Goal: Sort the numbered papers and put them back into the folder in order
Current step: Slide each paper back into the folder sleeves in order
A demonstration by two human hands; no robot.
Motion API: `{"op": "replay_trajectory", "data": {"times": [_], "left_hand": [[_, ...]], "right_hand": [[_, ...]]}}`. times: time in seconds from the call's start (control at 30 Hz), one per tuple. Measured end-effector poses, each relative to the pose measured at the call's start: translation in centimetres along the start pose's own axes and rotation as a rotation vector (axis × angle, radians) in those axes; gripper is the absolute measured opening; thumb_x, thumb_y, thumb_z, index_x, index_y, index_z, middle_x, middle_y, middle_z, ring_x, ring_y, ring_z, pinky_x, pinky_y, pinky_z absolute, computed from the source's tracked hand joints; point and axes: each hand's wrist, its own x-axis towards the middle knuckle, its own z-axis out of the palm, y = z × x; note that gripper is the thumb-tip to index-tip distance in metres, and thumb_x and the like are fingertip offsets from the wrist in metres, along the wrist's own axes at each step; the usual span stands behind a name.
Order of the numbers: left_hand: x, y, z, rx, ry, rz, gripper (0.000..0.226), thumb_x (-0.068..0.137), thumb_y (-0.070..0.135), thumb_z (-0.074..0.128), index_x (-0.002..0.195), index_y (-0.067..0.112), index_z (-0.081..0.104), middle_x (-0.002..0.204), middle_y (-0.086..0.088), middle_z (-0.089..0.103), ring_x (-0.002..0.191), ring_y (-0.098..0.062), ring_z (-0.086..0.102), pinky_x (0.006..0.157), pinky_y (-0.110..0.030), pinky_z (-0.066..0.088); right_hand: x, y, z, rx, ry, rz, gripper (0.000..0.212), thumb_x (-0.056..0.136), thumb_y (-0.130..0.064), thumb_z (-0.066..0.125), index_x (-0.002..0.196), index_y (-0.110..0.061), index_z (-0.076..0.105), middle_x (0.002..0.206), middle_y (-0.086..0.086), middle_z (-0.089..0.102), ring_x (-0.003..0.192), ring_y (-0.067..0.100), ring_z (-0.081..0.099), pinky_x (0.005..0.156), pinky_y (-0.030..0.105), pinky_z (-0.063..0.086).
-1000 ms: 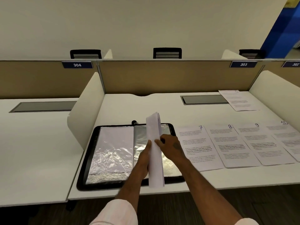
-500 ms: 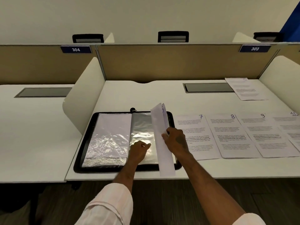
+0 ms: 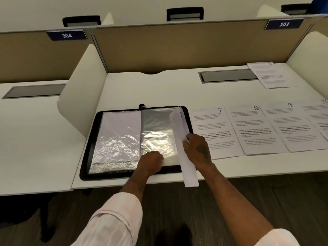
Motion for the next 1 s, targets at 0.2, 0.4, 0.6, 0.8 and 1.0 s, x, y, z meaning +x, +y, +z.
{"op": "replay_trajectory", "data": {"times": [0.2, 0.4, 0.6, 0.8, 1.0], "left_hand": [[0.1, -0.9, 0.0, -0.069, 0.025, 0.026, 0.025, 0.095, 0.021, 0.044, 0.092, 0.012, 0.067, 0.102, -0.008, 0.067, 0.097, -0.029, 0.062, 0.078, -0.037, 0.050], [0.7, -1.9, -0.3, -0.470, 0.129, -0.200, 0.027, 0.075, 0.039, 0.081, 0.068, 0.020, 0.063, 0.076, 0.004, 0.066, 0.075, -0.015, 0.063, 0.070, -0.029, 0.049], [1.5, -3.2, -0.2, -0.645, 0.075, -0.242, 0.035, 0.084, 0.038, 0.074, 0.074, 0.005, 0.073, 0.077, -0.009, 0.072, 0.077, -0.022, 0.066, 0.072, -0.031, 0.045], [0.4, -3.9, -0.3, -0.615, 0.012, -0.132, 0.027, 0.080, 0.000, 0.064, 0.100, 0.013, 0.077, 0.101, -0.002, 0.074, 0.096, -0.012, 0.066, 0.085, -0.018, 0.047], [0.1, -3.6, 0.4, -0.533, 0.072, -0.087, 0.007, 0.087, 0.028, 0.071, 0.084, 0.022, 0.073, 0.087, 0.004, 0.071, 0.085, -0.014, 0.065, 0.079, -0.029, 0.051]], "right_hand": [[-0.2, -0.9, -0.4, -0.045, 0.071, 0.024, 0.024, 0.097, -0.028, 0.051, 0.103, -0.008, 0.062, 0.101, 0.009, 0.066, 0.090, 0.021, 0.062, 0.076, 0.027, 0.048], [-0.7, -1.2, -0.4, -0.083, 0.121, 0.043, 0.026, 0.097, -0.028, 0.051, 0.104, -0.006, 0.062, 0.101, 0.010, 0.066, 0.091, 0.023, 0.062, 0.075, 0.026, 0.044], [-1.5, -1.6, 0.1, -0.093, 0.188, 0.055, 0.027, 0.097, -0.030, 0.051, 0.107, -0.007, 0.062, 0.101, 0.010, 0.066, 0.091, 0.024, 0.063, 0.079, 0.031, 0.051], [-1.6, -2.5, 0.0, -0.088, 0.233, 0.055, 0.028, 0.098, -0.030, 0.051, 0.111, -0.007, 0.060, 0.103, 0.010, 0.065, 0.092, 0.024, 0.063, 0.080, 0.031, 0.050], [-2.0, -2.9, -0.2, -0.088, 0.254, 0.055, 0.027, 0.098, -0.028, 0.051, 0.114, -0.008, 0.058, 0.107, 0.010, 0.063, 0.095, 0.024, 0.062, 0.082, 0.031, 0.050]]}}
